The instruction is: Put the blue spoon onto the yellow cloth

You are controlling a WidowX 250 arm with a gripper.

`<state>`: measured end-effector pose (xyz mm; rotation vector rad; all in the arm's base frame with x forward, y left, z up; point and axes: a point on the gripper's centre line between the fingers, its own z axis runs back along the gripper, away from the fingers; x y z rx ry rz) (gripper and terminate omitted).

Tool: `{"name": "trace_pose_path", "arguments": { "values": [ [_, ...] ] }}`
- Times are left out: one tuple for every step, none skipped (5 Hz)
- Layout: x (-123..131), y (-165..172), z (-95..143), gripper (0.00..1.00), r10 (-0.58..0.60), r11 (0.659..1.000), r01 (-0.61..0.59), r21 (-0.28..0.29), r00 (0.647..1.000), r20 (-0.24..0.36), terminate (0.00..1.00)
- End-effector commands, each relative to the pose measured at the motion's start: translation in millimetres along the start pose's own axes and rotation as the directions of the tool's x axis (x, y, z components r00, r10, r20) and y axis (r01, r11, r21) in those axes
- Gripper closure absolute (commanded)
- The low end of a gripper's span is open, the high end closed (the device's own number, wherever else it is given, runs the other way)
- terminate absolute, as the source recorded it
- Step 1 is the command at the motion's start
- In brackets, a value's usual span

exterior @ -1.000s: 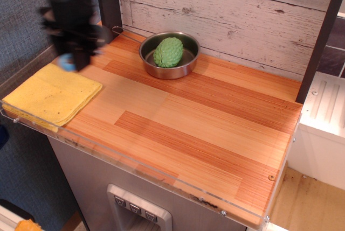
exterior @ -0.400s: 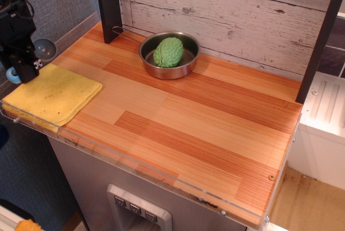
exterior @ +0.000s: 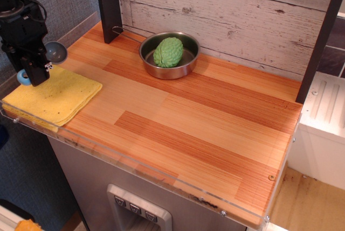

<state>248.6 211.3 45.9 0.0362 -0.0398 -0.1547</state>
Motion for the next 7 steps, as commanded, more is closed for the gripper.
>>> {"name": "trace_pose_path", "arguments": {
  "values": [
    [0.7,1.6,18.9,0.00,0.067,0.996,-0.066,0.057,0.998,-0.011,0.00],
    [4.5,-4.2,27.6,0.00,0.052,0.995,-0.051,0.086,0.999,-0.008,0.00],
    [13.9,-19.8,55.5,0.00,-0.011,0.989,0.006,0.147,1.000,0.029,0.00],
    [22.8,-37.8,75.1,0.00,-0.029,0.983,0.022,0.185,0.999,0.036,0.00],
    [23.4,-43.7,77.8,0.00,-0.001,0.994,-0.006,0.113,0.998,0.058,0.00],
    [23.4,-43.7,77.8,0.00,-0.001,0.994,-0.006,0.113,0.998,0.058,0.00],
    [23.4,-43.7,77.8,0.00,-0.001,0.994,-0.006,0.113,0.998,0.058,1.00]
  ]
}}
